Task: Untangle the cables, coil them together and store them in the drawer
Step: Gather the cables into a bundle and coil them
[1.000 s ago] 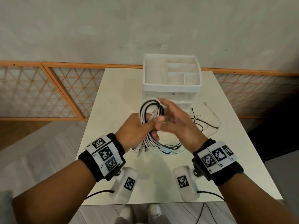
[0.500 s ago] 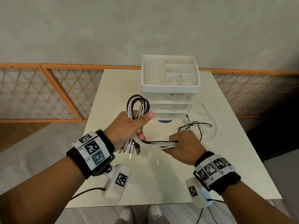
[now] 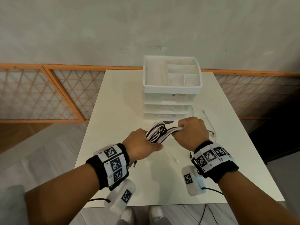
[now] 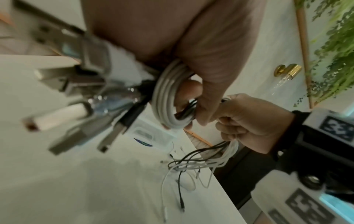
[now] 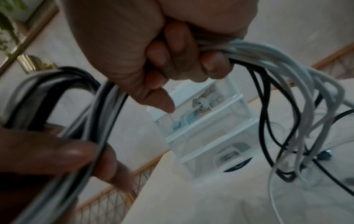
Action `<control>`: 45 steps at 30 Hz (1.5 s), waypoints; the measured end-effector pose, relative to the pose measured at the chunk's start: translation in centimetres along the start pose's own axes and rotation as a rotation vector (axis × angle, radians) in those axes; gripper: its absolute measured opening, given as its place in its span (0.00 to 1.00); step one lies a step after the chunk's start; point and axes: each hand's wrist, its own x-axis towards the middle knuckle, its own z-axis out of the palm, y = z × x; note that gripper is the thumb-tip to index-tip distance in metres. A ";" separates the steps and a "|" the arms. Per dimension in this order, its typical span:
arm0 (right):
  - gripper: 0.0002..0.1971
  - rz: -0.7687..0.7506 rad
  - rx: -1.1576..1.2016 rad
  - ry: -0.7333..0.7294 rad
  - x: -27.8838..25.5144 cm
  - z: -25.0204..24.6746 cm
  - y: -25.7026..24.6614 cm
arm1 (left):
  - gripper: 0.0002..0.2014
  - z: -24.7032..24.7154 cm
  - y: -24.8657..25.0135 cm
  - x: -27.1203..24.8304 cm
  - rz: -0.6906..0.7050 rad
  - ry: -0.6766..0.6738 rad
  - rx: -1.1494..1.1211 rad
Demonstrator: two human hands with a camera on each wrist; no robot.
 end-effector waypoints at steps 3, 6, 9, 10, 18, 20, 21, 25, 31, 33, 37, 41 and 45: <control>0.14 -0.053 0.146 0.019 -0.2 -0.9 -0.7 | 0.15 -0.4 0.5 0.2 0.035 0.014 -0.099; 0.12 -0.159 0.356 -0.063 -0.3 -2.7 -0.7 | 0.14 -1.2 0.6 0.5 0.025 0.098 -0.292; 0.07 -0.210 0.478 -0.137 0.0 -3.9 1.2 | 0.16 -2.4 0.3 0.7 -0.005 0.209 -0.467; 0.07 -0.211 0.518 -0.138 0.0 -3.6 1.8 | 0.16 -2.7 0.4 0.6 -0.012 0.223 -0.499; 0.09 -0.308 0.703 0.098 -2.6 2.6 -1.4 | 0.36 -0.8 3.7 0.3 0.120 0.146 -0.413; 0.11 -0.422 0.634 0.107 -3.6 3.6 -2.5 | 0.30 -0.5 4.1 0.3 0.115 0.097 -0.527; 0.12 -0.460 0.600 0.106 -3.9 3.9 -2.9 | 0.25 -0.3 4.3 0.3 0.089 0.093 -0.585; 0.10 -0.590 0.566 0.010 -4.3 3.4 -3.5 | 0.14 -0.9 4.2 0.3 -0.045 0.199 -0.778; 0.20 -0.562 0.582 0.059 -4.0 2.8 -2.1 | 0.11 -2.7 3.3 0.7 -0.044 0.206 -0.860; 0.20 -0.548 0.583 0.102 -3.8 3.2 -2.1 | 0.11 -3.0 3.4 0.5 -0.031 0.168 -0.822; 0.22 -0.568 0.582 0.156 -3.9 3.6 -2.5 | 0.09 -3.2 3.7 0.2 -0.017 0.080 -0.839; 0.16 -0.582 0.617 0.169 -3.9 3.6 -2.4 | 0.06 -2.8 3.6 0.1 0.074 0.068 -0.821; 0.16 -0.579 0.649 0.179 -4.0 3.3 -2.8 | 0.12 -2.6 3.4 0.2 0.172 0.099 -0.780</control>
